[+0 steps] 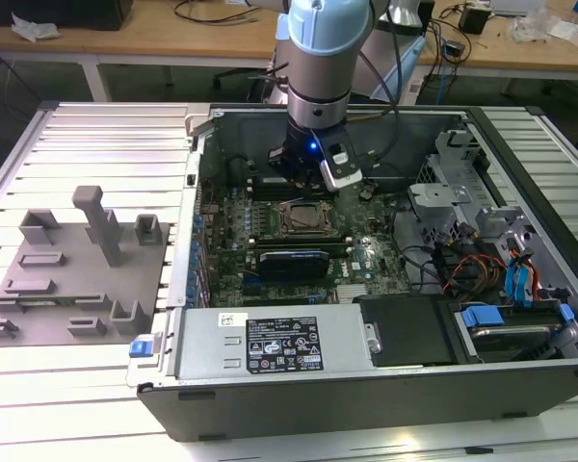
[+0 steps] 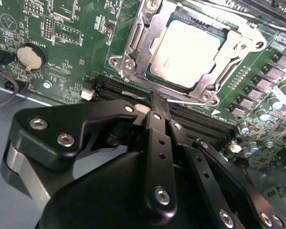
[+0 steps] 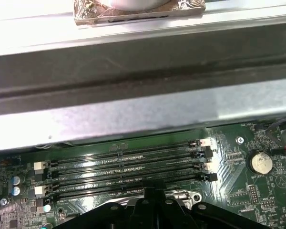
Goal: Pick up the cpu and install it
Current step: 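Install the first cpu locking lever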
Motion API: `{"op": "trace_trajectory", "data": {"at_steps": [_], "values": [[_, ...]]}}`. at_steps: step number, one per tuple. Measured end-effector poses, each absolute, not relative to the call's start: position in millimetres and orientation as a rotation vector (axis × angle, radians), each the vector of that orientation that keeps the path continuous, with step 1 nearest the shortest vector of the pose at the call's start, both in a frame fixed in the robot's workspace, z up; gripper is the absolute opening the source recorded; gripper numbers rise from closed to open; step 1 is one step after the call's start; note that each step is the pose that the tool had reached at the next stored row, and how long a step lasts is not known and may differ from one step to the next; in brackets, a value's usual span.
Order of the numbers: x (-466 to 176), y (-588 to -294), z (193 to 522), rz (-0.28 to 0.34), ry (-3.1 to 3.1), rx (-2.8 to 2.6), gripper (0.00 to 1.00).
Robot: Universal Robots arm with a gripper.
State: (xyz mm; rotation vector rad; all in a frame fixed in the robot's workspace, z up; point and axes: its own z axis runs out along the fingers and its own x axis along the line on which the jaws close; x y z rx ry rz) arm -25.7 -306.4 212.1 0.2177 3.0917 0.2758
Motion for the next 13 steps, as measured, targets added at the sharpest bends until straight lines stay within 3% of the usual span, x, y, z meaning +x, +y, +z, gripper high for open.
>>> {"op": "trace_trajectory", "data": {"at_steps": [13], "values": [[-42.4, -302.1, 208.4, 0.262, 2.986, 0.210, 0.11]]}}
